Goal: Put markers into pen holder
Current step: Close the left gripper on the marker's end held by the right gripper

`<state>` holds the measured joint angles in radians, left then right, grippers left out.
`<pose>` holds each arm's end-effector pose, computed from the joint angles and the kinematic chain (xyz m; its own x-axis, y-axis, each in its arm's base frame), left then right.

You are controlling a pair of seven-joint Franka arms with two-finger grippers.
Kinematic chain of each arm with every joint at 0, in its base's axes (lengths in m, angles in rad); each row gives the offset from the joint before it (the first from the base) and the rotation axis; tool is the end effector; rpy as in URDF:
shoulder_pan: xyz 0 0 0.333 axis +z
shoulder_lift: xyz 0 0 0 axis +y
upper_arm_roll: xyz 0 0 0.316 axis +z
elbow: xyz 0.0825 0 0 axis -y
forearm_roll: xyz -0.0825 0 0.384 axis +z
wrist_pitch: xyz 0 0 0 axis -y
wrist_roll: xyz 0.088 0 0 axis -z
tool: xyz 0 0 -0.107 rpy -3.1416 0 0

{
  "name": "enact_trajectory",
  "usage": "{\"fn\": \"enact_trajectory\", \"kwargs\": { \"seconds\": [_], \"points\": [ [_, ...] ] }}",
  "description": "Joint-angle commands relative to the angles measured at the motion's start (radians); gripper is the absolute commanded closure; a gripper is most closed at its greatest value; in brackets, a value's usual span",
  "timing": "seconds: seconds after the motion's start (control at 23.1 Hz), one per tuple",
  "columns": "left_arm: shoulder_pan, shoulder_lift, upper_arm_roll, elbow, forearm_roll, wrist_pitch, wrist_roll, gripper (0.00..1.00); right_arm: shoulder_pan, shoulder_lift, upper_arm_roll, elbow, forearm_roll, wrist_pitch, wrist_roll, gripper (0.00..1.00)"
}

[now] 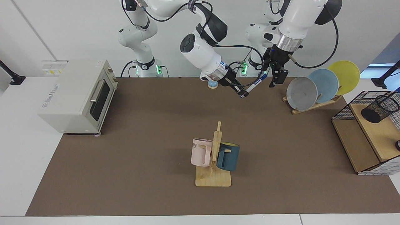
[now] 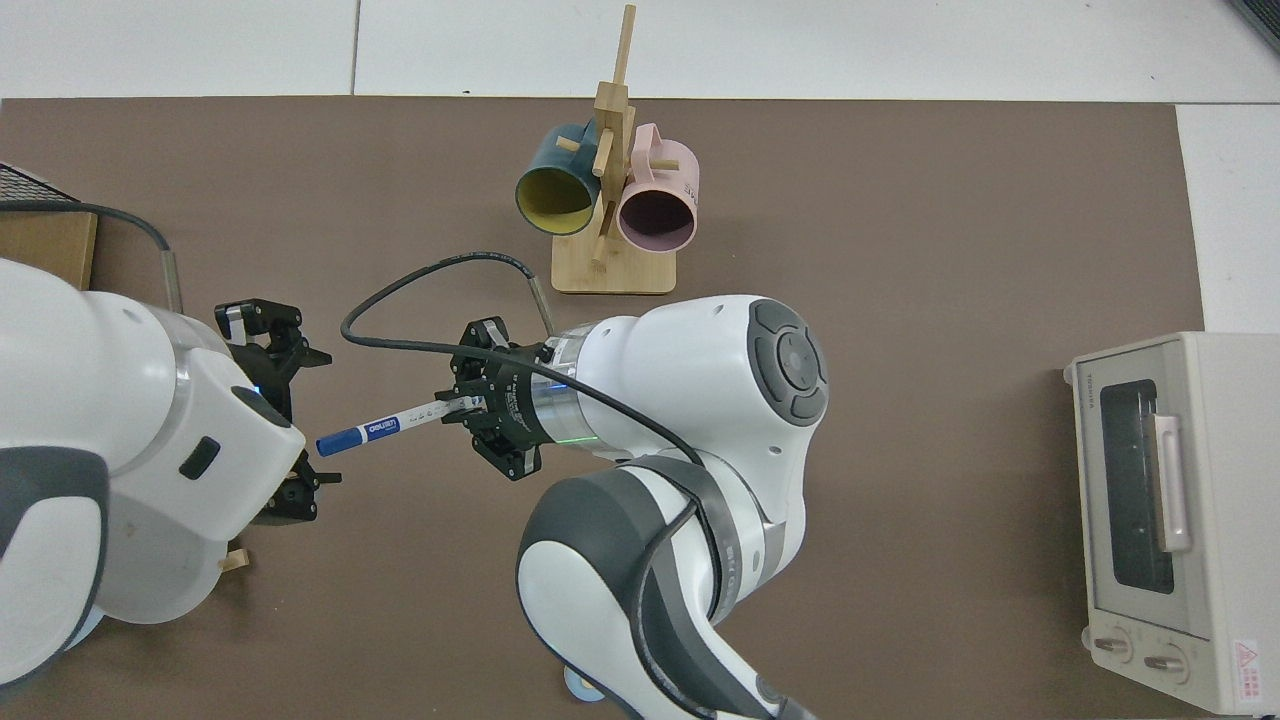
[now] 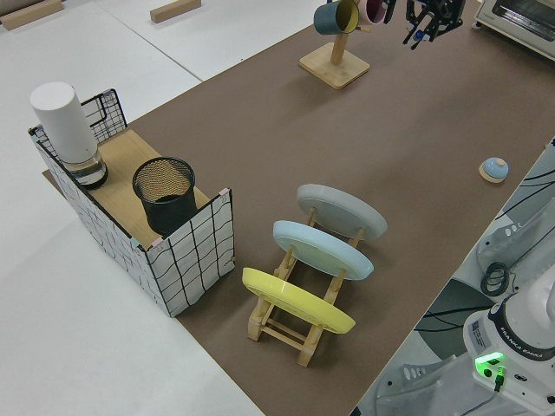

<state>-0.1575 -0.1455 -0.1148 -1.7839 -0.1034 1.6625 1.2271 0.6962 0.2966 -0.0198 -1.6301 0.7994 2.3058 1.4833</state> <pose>0.4926 -0.1522 0.6090 0.0806 -0.9928 0.0891 -0.9967 -0.0803 0.0077 0.5229 0.4404 0.4935 0.3284 -0.6858 -0.6495 -0.9443 -0.2248 -0.2402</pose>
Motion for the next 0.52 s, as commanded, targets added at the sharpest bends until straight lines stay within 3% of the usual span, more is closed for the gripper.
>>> {"fn": "enact_trajectory", "kwargs": {
  "seconds": [0.0, 0.22, 0.48],
  "points": [
    [-0.027, -0.048, 0.0, -0.069, 0.054, 0.03, 0.049, 0.0, 0.006, 0.018, -0.003, 0.023, 0.017, 0.024, 0.02, 1.0],
    [-0.027, -0.066, -0.008, -0.091, 0.065, 0.023, 0.051, 0.03, 0.006, 0.018, -0.003, 0.023, 0.017, 0.024, 0.018, 1.0],
    [-0.027, -0.066, -0.009, -0.086, 0.064, 0.011, 0.06, 0.42, 0.003, 0.018, -0.003, 0.024, 0.017, 0.024, 0.018, 1.0]
  ]
}}
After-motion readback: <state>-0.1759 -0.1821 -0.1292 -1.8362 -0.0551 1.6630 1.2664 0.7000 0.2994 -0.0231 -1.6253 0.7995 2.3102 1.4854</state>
